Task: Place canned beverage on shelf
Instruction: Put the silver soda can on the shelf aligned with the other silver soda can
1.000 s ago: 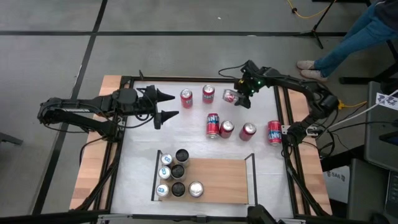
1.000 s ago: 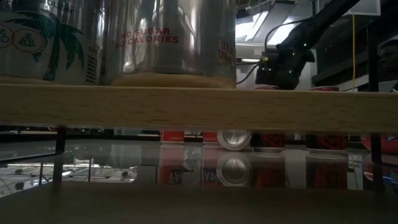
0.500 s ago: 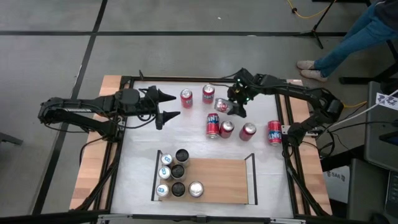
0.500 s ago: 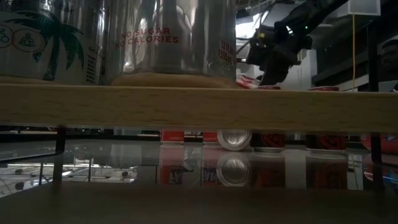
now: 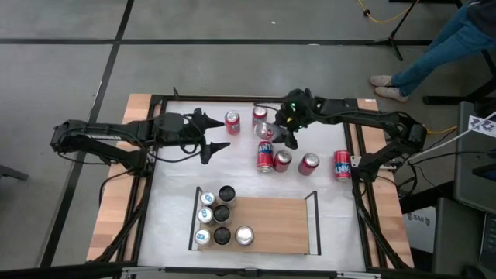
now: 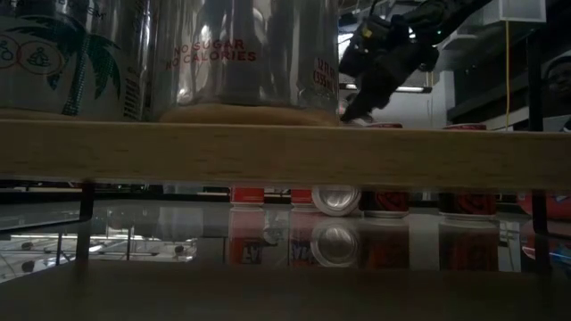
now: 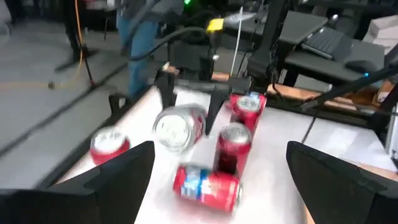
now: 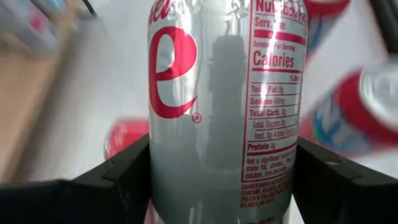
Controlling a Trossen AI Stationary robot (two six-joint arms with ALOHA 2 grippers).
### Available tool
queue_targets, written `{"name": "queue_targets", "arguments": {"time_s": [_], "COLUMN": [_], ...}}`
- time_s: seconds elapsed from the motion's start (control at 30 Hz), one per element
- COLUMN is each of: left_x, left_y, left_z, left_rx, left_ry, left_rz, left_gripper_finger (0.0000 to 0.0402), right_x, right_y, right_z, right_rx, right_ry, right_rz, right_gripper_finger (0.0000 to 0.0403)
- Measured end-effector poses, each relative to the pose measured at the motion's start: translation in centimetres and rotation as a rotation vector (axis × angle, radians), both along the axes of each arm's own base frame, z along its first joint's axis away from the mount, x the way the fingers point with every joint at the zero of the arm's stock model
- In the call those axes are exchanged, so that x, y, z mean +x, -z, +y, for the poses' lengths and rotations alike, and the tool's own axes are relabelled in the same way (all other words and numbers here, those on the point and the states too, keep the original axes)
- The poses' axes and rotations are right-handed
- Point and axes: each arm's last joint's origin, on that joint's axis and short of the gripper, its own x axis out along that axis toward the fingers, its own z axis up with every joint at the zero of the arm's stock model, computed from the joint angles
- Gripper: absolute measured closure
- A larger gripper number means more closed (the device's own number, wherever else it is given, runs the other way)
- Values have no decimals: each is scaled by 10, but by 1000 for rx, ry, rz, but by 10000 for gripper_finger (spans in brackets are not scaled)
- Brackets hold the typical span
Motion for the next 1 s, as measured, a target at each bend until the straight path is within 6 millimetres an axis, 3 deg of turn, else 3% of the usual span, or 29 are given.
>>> {"name": "queue_targets", "arguments": {"time_s": [0.27, 0.43, 0.77, 1.0], "left_x": [19, 29, 43, 47], "left_y": [5, 12, 27, 31], "left_z": [1, 2, 3, 2], "left_rx": [150, 201, 163, 60], "left_ry": [39, 55, 29, 22], "left_rz": [-7, 26, 64, 47], "left_gripper_finger": [43, 43, 11, 8], "right_x": [12, 21, 35, 37], "right_y": [-13, -17, -18, -18], "right_z": [1, 18, 61, 68], "right_rx": [87, 84, 47, 47], "right_ry": [-30, -88, -176, -158], "right_rz": [-175, -214, -222, -211], "right_gripper_finger": [113, 112, 110, 110]}}
